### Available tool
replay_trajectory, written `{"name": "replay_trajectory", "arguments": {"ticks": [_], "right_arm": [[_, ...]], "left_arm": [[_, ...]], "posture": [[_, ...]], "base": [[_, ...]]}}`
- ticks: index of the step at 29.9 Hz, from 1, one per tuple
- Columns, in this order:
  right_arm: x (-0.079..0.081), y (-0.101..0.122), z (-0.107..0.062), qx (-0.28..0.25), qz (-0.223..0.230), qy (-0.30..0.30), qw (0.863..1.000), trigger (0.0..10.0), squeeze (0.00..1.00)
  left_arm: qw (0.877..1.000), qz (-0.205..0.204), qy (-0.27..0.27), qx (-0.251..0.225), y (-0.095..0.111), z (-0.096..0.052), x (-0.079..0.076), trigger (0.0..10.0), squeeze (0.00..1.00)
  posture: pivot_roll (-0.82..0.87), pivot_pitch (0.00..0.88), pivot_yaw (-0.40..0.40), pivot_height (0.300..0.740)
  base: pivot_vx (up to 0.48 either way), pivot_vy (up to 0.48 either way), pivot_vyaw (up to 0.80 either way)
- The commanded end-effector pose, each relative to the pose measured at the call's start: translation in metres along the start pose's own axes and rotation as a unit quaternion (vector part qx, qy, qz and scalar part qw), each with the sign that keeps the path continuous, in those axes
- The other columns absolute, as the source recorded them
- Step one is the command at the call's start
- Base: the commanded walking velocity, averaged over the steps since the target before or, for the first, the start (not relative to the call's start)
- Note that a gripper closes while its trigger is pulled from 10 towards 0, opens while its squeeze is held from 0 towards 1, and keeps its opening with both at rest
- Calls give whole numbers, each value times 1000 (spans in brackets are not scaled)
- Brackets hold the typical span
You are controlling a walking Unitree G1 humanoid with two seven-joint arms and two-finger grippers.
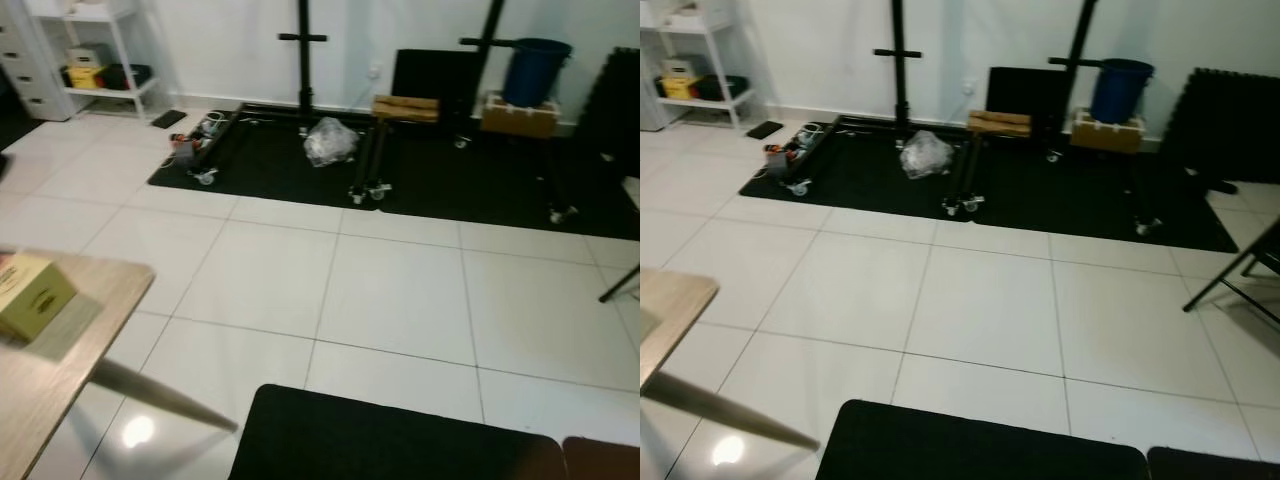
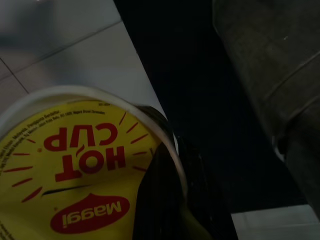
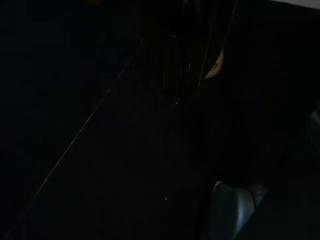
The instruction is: Restocking fridge
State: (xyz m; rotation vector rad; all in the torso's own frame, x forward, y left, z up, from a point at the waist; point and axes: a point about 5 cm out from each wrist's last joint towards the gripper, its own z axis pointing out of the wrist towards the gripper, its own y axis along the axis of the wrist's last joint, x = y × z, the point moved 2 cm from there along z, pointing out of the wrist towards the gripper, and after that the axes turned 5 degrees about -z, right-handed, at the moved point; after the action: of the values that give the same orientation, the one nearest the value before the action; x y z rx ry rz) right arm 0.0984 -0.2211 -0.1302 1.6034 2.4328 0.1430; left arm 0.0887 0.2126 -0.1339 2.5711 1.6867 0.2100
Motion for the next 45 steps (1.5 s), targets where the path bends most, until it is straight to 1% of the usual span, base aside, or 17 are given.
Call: {"name": "replay_trajectory", "arguments": {"ticks": [1, 6, 9, 10, 12, 15, 20, 22, 25, 26, 29, 30, 31, 32, 34, 36, 45], "right_arm": [[1, 3, 0, -4, 0, 1, 1000, 10000, 0], [1, 6, 1, -6, 1, -6, 1000, 10000, 0], [1, 8, 1, -9, 1, -9, 1000, 10000, 0], [-1, 7, 1, -7, 1, -12, 1000, 10000, 0], [-5, 3, 0, -2, 4, -18, 1000, 10000, 0], [-7, 1, -1, 0, 6, -21, 1000, 10000, 0], [2, -7, 0, 9, 17, -17, 1000, 10000, 0], [4, -9, 0, 10, 19, -15, 1000, 10000, 0], [4, -8, 0, 10, 19, -14, 1000, 10000, 0], [2, -4, 0, 7, 5, -13, 1000, 10000, 0], [1, -3, 0, 5, -1, -13, 1000, 10000, 0], [0, -2, 0, 5, -5, -13, 1000, 10000, 0], [0, -2, 0, 5, -5, -13, 1000, 10000, 0], [-2, -1, 0, 4, -4, -16, 1000, 10000, 0], [-9, 7, 0, -5, 6, -26, 1000, 10000, 0], [-13, 12, -1, -12, 10, -31, 999, 10000, 0], [-13, 19, 0, -15, -7, -26, 1000, 10000, 0]], "left_arm": [[999, -2, -8, -48, 27, 0, -5, 10000, 0], [999, 8, -9, -44, 26, -1, -3, 10000, 0], [999, 7, -4, -45, 27, -1, 0, 10000, 0], [999, -2, -1, -52, 32, -1, 2, 10000, 0], [999, -4, -1, -54, 34, -2, 2, 10000, 0], [999, -4, -1, -54, 33, -2, 3, 10000, 0], [999, -18, 5, -48, 27, -2, 8, 10000, 0], [999, -12, 8, -45, 27, -3, 11, 10000, 0], [999, -13, 14, -51, 32, -4, 16, 10000, 0], [998, -16, 21, -60, 39, -5, 20, 10000, 0], [998, -18, 23, -63, 41, -5, 21, 10000, 0], [997, -26, 25, -68, 43, -6, 22, 10000, 0], [997, -26, 25, -68, 43, -6, 22, 10000, 0], [996, -41, 26, -73, 45, -6, 23, 10000, 0], [997, -35, 19, -62, 38, -4, 17, 10000, 0], [998, -31, 14, -52, 32, -3, 14, 10000, 0], [998, -24, 15, -56, 33, -3, 12, 10000, 0]], "posture": [[23, 0, -3, 740], [-10, 0, 6, 740], [-12, 0, 11, 740], [-17, 0, 16, 740], [-22, 0, 23, 740], [-22, 0, 25, 740], [-62, 0, 64, 740], [-55, 0, 58, 740], [-43, 0, 42, 740], [-10, 0, 23, 740], [-10, 0, 23, 740], [-2, 0, 14, 740], [-2, 0, 14, 740], [-6, 0, 17, 740], [-21, 0, 29, 740], [-25, 0, 32, 740], [-5, 0, 10, 740]], "base": [[0, 0, -769], [0, 0, -771], [0, 0, -773], [0, 0, -775], [0, 0, -775], [0, 0, -775], [0, 0, -775], [0, 0, -772], [0, 0, -775], [0, 0, -775], [0, 0, -775], [0, 0, -769], [0, 0, -769], [0, 0, -769], [0, 0, -772], [0, 0, -772], [0, 0, -775]]}}
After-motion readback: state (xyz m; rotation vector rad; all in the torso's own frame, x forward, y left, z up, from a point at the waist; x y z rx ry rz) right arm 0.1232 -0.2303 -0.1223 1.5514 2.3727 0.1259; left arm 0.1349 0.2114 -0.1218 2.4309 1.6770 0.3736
